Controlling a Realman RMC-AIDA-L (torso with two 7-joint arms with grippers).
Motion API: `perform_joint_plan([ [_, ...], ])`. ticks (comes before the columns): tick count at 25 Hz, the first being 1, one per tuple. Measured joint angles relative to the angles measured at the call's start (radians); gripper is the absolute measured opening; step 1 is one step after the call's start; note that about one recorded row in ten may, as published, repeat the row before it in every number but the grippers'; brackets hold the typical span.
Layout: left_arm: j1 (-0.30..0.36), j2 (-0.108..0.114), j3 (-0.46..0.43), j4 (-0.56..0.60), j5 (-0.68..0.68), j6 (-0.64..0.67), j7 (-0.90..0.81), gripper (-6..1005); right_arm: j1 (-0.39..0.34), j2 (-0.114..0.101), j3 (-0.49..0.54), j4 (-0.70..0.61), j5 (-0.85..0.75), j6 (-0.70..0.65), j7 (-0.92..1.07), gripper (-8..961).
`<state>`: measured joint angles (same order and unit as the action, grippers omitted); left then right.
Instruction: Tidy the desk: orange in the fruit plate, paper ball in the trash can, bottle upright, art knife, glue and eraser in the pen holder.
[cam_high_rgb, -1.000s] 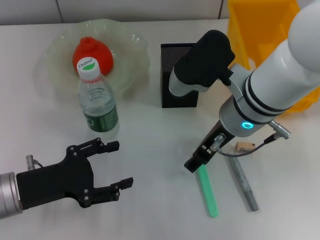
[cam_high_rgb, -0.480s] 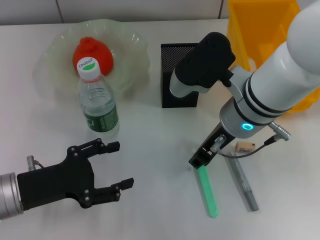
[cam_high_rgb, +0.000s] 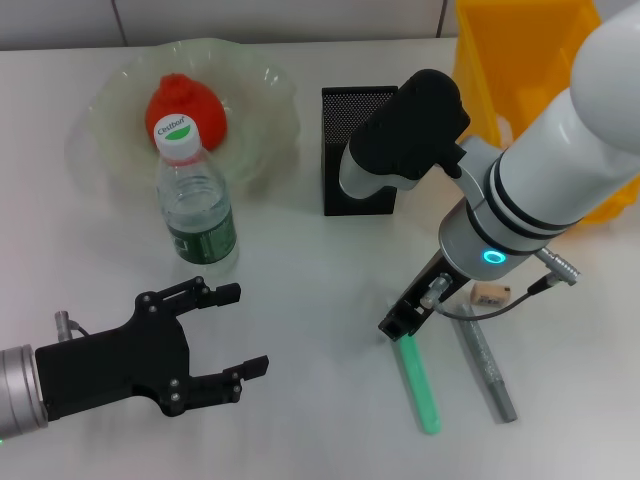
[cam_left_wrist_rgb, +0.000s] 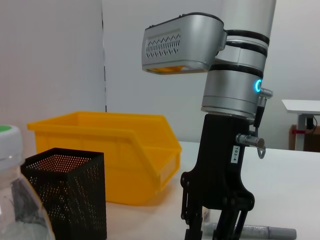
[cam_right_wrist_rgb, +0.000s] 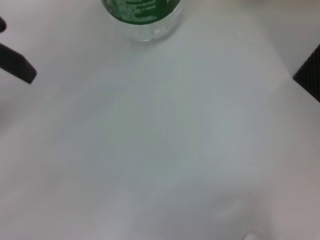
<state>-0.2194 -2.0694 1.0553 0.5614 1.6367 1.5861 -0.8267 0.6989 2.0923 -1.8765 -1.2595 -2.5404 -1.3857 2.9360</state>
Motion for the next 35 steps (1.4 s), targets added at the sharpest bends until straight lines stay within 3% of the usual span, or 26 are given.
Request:
perform_joint_plan([
  [12, -0.001, 0.000, 0.000, -0.001, 0.000, 0.000, 0.000, 812, 0.008, 0.000, -0.001, 0.009, 0.002, -0.008, 0.000, 266],
  [23, -0.003, 0.000, 0.002, -0.002, 0.000, 0.000, 0.000, 813, 0.011, 0.000, 0.001, 0.022, 0.002, -0.013, 0.002, 261],
  [35, -0.003, 0.000, 0.000, -0.001, 0.000, 0.000, 0.000, 812, 0.015, 0.000, -0.001, 0.035, 0.003, -0.010, 0.003, 164],
])
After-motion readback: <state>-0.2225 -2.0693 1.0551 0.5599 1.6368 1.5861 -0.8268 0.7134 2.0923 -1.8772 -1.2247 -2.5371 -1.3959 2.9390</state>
